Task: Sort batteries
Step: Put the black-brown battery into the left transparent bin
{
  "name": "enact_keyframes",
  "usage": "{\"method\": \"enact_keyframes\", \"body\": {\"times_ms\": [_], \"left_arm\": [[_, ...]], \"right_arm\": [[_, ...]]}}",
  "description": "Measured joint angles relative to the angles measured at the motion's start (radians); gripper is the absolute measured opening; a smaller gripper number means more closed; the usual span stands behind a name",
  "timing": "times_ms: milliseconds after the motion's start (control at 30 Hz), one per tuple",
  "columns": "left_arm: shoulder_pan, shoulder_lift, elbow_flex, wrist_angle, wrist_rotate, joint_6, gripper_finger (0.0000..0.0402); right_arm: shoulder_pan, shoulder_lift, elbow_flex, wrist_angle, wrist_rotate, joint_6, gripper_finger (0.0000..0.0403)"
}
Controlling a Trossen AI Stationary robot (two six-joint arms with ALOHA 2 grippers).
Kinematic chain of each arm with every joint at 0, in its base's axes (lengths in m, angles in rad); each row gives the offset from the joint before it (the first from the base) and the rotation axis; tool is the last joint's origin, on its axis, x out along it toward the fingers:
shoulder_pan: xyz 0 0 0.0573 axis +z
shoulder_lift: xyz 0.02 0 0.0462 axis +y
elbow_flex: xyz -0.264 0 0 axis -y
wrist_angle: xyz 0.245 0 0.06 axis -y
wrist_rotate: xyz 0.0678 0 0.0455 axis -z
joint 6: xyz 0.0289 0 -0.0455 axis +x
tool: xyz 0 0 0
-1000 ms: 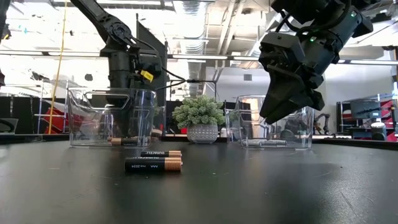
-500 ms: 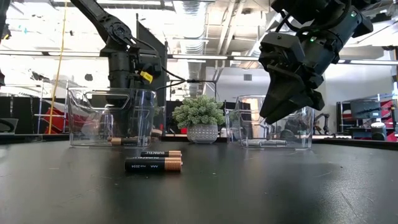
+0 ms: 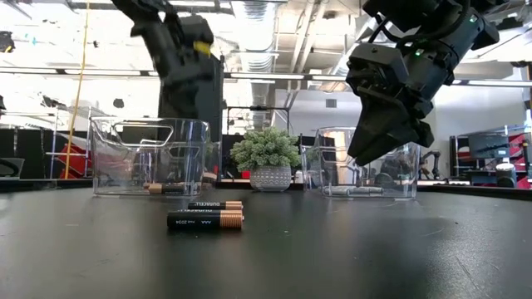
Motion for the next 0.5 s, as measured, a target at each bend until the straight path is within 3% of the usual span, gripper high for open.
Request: {"method": "enact_keyframes", "body": {"times_ms": [233, 400, 500], "left_arm": [[-0.082, -0.205, 0.018, 0.025, 0.024, -0.159, 0.0112], [-0.263, -0.282, 0.012, 0.036, 0.013, -0.25, 0.0112], [-0.407, -0.27, 0.011, 0.052, -0.081, -0.316, 0.0112]], "right_arm": [[0.042, 0.0, 0.001, -0.02, 0.0, -0.023, 0.0126], [0.105, 0.0, 0.001, -0.087, 0.0, -0.019, 0.0126], [0.145, 0.0, 0.001, -0.113, 0.0, -0.014, 0.0126]]}}
